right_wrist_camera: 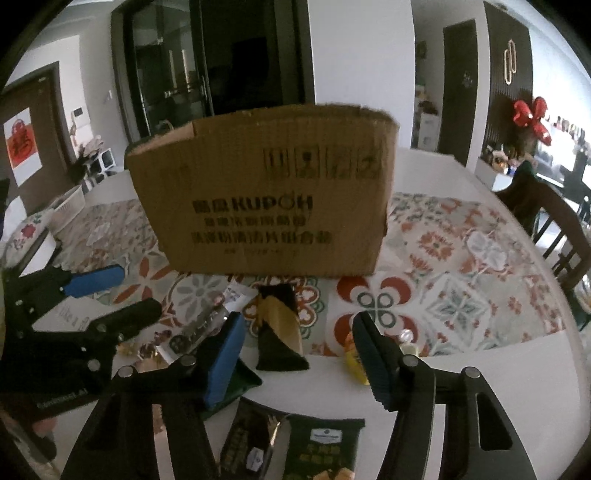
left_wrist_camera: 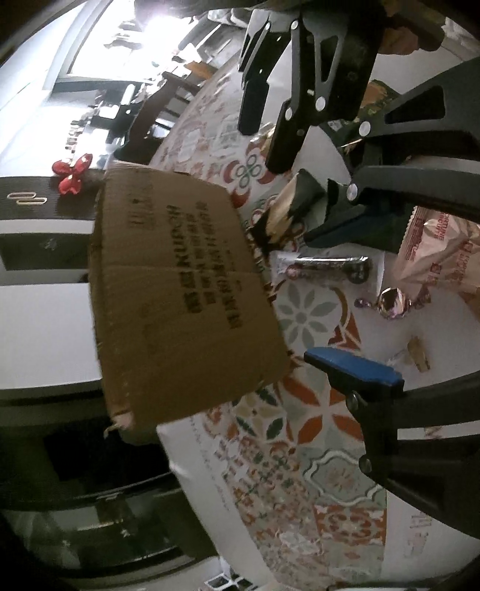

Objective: Organize snacks
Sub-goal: 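Grasp the white stick snack with the left tool while the right grasps the black-gold packet, then lift both held snacks into the cardboard box and open both tools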

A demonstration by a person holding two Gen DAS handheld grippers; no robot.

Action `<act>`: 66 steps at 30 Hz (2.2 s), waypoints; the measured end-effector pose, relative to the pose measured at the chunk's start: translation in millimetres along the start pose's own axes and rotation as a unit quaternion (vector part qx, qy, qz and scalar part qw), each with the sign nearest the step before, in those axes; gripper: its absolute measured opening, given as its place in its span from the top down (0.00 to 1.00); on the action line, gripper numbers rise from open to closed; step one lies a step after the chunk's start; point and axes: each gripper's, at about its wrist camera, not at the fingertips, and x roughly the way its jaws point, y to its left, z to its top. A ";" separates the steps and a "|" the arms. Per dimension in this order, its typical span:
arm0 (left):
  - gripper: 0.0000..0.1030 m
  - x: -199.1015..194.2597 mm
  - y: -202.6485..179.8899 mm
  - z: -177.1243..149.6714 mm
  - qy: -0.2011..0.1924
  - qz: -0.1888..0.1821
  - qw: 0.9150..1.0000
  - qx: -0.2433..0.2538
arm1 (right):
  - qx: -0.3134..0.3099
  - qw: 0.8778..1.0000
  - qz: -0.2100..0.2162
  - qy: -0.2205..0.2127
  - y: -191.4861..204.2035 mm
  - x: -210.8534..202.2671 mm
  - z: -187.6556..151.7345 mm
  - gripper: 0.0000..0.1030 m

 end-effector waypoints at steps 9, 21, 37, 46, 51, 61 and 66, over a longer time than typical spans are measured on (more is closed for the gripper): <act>0.58 28.1 2.4 -3.0 0.039 -0.039 0.998 -0.014 | -0.010 0.998 0.025 0.051 8.4 33.4 -4.5 0.49; 0.65 56.0 5.7 -2.4 0.072 -0.062 0.995 -0.028 | -0.009 0.996 0.034 0.083 9.9 63.2 -5.6 0.55; 0.79 68.2 1.5 4.9 0.076 -0.075 0.994 -0.033 | -0.008 0.996 0.036 0.079 13.9 71.3 -3.4 0.68; 0.80 54.8 -2.9 9.3 0.060 -0.058 0.996 -0.025 | 0.001 0.997 0.038 0.071 8.5 61.8 -4.8 0.69; 0.80 39.0 -2.8 7.5 0.050 -0.057 0.997 -0.022 | 0.002 0.997 0.038 0.061 6.4 47.6 -4.1 0.69; 0.80 -2.7 -10.1 9.3 0.013 -0.046 0.999 -0.021 | 0.004 0.999 0.038 0.027 6.1 8.0 -0.2 0.69; 0.80 -28.9 -9.9 13.7 -0.015 -0.035 0.999 -0.022 | 0.001 0.999 0.041 0.003 9.4 -14.3 3.7 0.69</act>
